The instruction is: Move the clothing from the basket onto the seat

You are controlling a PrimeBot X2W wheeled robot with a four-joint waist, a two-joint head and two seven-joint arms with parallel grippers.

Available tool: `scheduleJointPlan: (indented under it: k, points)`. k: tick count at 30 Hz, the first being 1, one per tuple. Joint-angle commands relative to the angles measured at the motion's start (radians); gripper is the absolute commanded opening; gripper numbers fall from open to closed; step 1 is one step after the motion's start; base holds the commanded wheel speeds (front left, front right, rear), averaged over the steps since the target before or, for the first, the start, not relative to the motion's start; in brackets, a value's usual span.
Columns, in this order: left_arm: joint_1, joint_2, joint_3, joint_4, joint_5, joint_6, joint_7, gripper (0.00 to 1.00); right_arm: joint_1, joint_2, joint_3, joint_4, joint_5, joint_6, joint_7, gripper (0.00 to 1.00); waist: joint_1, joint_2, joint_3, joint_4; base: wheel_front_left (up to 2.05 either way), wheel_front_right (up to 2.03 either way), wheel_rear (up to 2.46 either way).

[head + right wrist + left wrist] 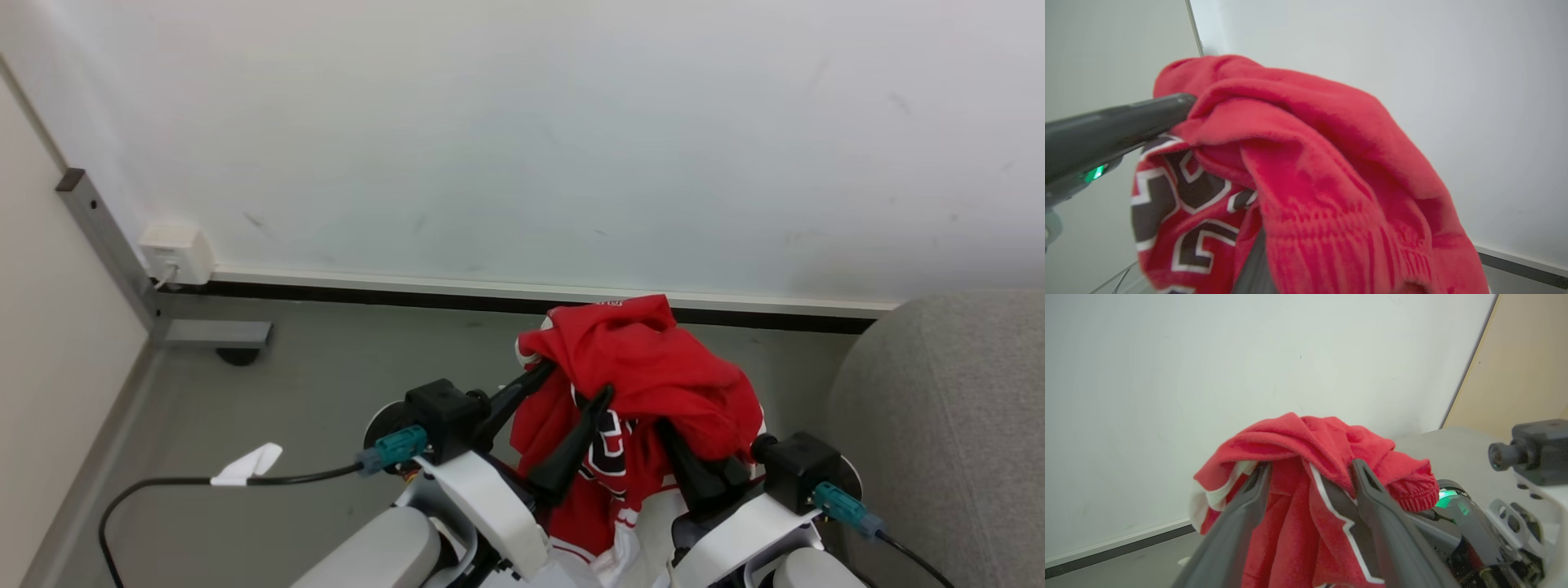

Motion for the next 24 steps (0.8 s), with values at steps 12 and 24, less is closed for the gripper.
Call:
scheduleJointPlan:
  k: [12,24]
  points:
    - [0.014,0.026,0.013,-0.017,0.014,0.002,-0.037,1.00,0.011,-0.003,-0.141,-0.030,-0.078,-0.002,0.000,0.00,0.0000,0.0000,0.027,-0.133,0.00,0.00,0.00]
    - [0.044,0.042,0.017,-0.031,0.039,-0.008,-0.056,1.00,0.044,-0.003,-0.257,-0.089,-0.158,-0.002,0.000,0.00,0.0000,0.0000,0.059,-0.295,0.00,0.00,0.00]
